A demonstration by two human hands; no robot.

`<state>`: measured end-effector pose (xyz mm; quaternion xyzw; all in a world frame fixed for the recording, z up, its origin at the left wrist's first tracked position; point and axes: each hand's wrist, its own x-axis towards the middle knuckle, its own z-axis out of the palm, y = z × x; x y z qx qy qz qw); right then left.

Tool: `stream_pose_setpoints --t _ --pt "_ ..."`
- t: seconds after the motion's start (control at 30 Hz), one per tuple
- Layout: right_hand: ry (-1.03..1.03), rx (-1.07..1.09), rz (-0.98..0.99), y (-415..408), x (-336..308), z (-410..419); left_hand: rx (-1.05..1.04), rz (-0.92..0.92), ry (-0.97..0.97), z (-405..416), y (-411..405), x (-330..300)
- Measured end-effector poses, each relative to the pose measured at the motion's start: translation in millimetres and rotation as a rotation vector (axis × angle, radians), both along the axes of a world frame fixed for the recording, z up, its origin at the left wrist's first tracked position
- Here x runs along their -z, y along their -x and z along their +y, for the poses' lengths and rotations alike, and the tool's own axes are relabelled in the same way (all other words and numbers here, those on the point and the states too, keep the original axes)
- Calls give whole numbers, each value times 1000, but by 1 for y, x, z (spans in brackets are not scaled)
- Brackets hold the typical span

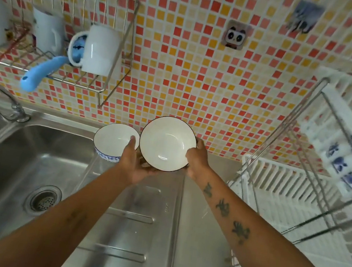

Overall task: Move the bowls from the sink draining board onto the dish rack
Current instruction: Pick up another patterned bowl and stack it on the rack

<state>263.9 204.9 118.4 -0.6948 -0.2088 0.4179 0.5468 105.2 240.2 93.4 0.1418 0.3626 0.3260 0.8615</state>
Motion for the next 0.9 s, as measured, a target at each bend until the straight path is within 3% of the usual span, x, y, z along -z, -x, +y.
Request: stream_pose_setpoints --t 0.4,0.63,0.9 --pt "-396 -245 -410 18 -230 -120 305 -296 -382 -112 26 -199" --pt "-429 -264 -565 -49 -299 -241 469 -221 -548 -184 -26 -262" --pt "-399 -51 -580 -134 -326 -315 434 54 -874 -243 -130 -311"
